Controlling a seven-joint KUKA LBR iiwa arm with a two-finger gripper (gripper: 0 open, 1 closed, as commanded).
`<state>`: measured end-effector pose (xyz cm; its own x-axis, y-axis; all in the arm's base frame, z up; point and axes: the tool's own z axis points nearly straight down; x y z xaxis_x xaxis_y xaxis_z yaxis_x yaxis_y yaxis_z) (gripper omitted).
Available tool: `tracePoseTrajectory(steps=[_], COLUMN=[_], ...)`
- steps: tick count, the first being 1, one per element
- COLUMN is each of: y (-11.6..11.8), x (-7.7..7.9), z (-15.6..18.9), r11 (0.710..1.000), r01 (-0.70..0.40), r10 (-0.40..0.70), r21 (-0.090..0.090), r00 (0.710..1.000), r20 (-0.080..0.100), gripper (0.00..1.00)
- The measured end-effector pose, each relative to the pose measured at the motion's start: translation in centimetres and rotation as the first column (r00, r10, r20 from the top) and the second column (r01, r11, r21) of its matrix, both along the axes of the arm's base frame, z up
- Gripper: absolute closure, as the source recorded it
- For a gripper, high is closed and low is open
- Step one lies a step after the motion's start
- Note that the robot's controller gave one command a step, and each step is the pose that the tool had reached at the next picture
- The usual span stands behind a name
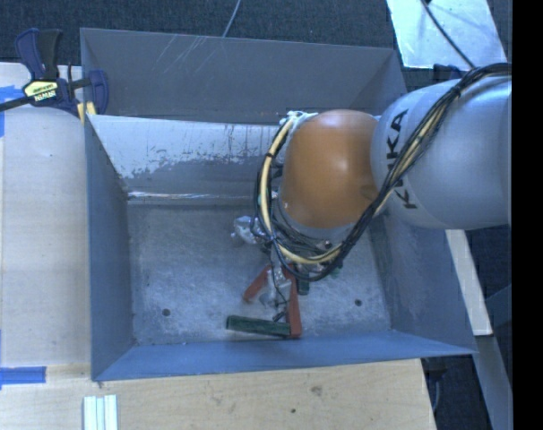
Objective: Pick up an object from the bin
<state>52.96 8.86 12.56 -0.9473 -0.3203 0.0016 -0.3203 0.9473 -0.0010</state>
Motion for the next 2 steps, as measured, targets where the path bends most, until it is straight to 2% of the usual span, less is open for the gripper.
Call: tracePoseTrajectory(steps=[1,2], y=[-1.6,-4.9], x=[2.3,2.8], z=[0.5,-2.4], r11=[1.000,0.967], r01=[-0.008,-0.254], r10=[0.008,0.254], r21=[0.002,0.001], r00=[1.000,0.967], r20=[0.007,0.004], gripper=[0.00,0.00])
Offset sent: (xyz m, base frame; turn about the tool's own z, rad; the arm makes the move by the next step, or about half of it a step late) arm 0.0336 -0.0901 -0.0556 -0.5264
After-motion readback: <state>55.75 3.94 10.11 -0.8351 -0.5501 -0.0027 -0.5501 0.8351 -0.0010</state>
